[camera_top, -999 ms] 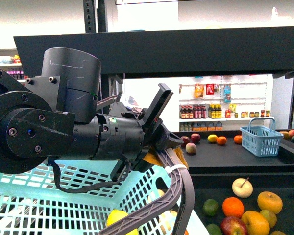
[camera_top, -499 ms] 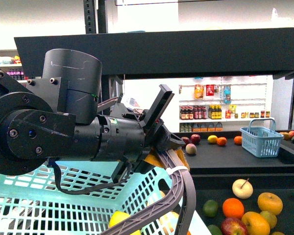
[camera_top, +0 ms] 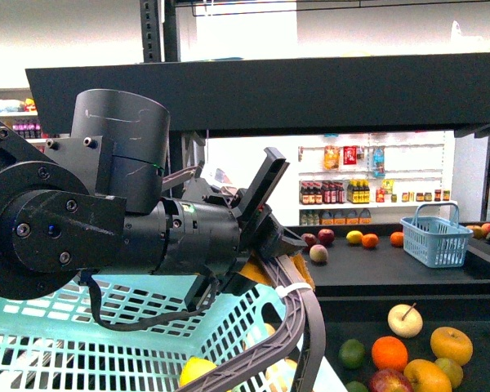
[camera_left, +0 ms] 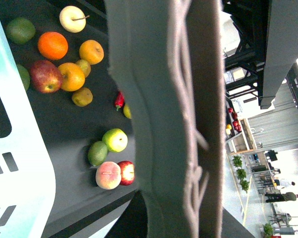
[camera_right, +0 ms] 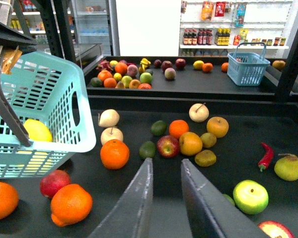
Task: Pick lemon from shelf
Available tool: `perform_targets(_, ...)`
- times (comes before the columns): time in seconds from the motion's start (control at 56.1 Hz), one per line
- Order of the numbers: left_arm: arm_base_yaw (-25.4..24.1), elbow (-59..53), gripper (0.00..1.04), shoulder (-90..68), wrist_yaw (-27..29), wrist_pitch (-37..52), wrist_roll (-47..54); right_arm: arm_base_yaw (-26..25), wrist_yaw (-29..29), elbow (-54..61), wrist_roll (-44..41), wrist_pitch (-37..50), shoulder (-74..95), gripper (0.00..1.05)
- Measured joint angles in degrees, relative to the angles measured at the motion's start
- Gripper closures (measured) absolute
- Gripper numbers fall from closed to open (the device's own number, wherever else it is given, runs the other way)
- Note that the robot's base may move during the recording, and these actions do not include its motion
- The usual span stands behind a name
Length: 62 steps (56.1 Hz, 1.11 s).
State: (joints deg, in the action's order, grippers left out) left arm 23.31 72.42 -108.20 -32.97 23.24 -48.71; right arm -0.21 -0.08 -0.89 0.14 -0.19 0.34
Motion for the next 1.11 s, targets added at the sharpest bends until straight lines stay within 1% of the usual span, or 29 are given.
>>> perform_targets(0.018,0.0,0.0,0.97,0.0,0.0,0.0,0.0,0.0,0.0,0.0,0.0,0.0,0.0,0.75)
perform_targets(0.054,0.0,0.0,0.97,0.0,0.1,0.1,-0.1,0.0,0.0,0.0,0.0,0.0,0.0,0.67)
perform_targets(0.089,0.0,-0.6,0.97,0.0,1.4,2.9,-1.4,0.0,0.0,0.0,0.0,0.0,0.0,0.62)
perform_targets(0.125,0.0,-1.6,0.97,-0.3,3.0,9.0,-4.1,0.0,0.0,0.0,0.0,0.0,0.0,0.55)
perform_targets(0.143,0.0,-1.8,0.97,-0.4,3.3,10.4,-4.8,0.0,0.0,0.0,0.0,0.0,0.0,0.54)
perform_targets(0.178,0.0,-2.1,0.97,-0.7,5.0,14.9,-6.6,0.0,0.0,0.0,0.0,0.0,0.0,0.47)
perform_targets(0.214,-0.2,-2.1,0.97,-0.7,6.2,16.9,-7.2,0.0,0.0,0.0,0.0,0.0,0.0,0.42)
perform_targets(0.357,-2.1,-1.8,0.97,-0.6,9.0,20.6,-8.6,0.0,0.0,0.0,0.0,0.0,0.0,0.19)
perform_targets(0.392,-2.9,-1.8,0.97,-0.7,10.4,21.5,-10.4,0.0,0.0,0.0,0.0,0.0,0.0,0.13)
perform_targets(0.446,-4.1,-1.8,0.97,-0.8,12.1,23.1,-13.4,0.0,0.0,0.0,0.0,0.0,0.0,0.06)
perform_targets(0.571,-7.5,-1.8,0.97,-0.8,16.1,26.3,-18.4,0.0,0.0,0.0,0.0,0.0,0.0,0.08)
perform_targets(0.678,-12.1,-1.9,0.98,-0.8,19.3,29.0,-21.0,0.0,0.0,0.0,0.0,0.0,0.0,0.08)
perform_targets(0.874,-20.9,-3.2,0.98,-0.8,20.3,33.8,-26.5,0.0,0.0,0.0,0.0,0.0,0.0,0.08)
perform_targets(1.052,-28.3,-5.4,0.98,-0.8,20.8,40.4,-32.2,0.0,0.0,0.0,0.0,0.0,0.0,0.08)
perform_targets(1.106,-31.2,-6.7,0.98,-0.8,20.8,42.6,-34.1,0.0,0.0,0.0,0.0,0.0,0.0,0.08)
